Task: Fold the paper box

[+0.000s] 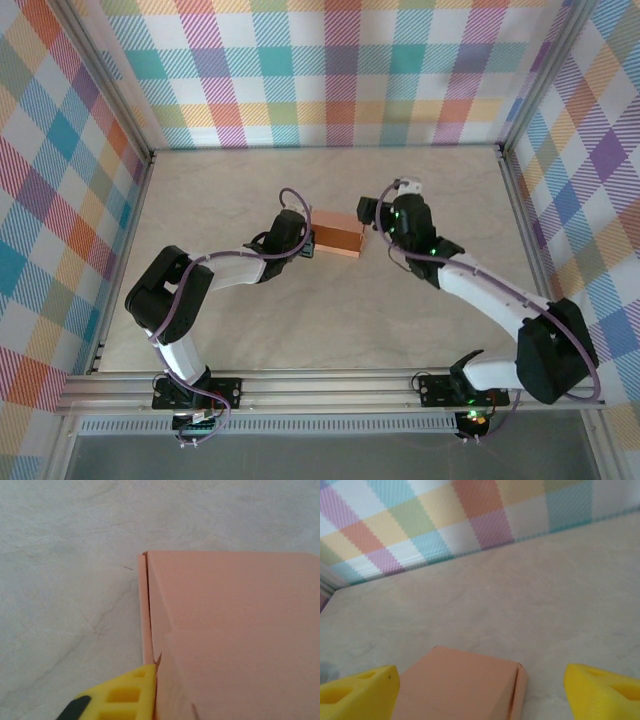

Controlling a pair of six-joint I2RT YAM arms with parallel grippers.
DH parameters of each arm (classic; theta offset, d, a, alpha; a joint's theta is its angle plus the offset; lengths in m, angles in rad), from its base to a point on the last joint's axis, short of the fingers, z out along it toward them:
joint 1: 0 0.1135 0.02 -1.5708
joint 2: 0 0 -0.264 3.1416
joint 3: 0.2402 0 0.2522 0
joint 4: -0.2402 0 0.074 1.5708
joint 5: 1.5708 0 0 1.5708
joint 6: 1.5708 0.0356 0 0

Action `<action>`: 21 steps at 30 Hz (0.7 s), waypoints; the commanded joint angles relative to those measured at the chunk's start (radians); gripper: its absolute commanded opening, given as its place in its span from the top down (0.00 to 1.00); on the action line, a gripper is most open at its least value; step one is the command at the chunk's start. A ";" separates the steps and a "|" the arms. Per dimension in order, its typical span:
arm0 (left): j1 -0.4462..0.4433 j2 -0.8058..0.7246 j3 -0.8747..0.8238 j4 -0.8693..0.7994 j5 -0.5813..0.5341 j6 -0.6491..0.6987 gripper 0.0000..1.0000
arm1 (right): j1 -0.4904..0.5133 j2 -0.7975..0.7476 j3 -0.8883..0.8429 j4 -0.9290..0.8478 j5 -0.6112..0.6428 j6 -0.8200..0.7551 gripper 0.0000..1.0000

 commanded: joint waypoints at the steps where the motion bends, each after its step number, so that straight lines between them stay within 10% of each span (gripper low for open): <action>1: -0.016 -0.020 -0.029 0.004 0.006 0.012 0.79 | -0.021 0.079 0.068 -0.202 -0.160 0.177 0.15; 21: -0.019 -0.503 -0.267 -0.053 0.121 0.056 0.22 | -0.035 0.346 0.143 -0.197 -0.272 0.200 0.16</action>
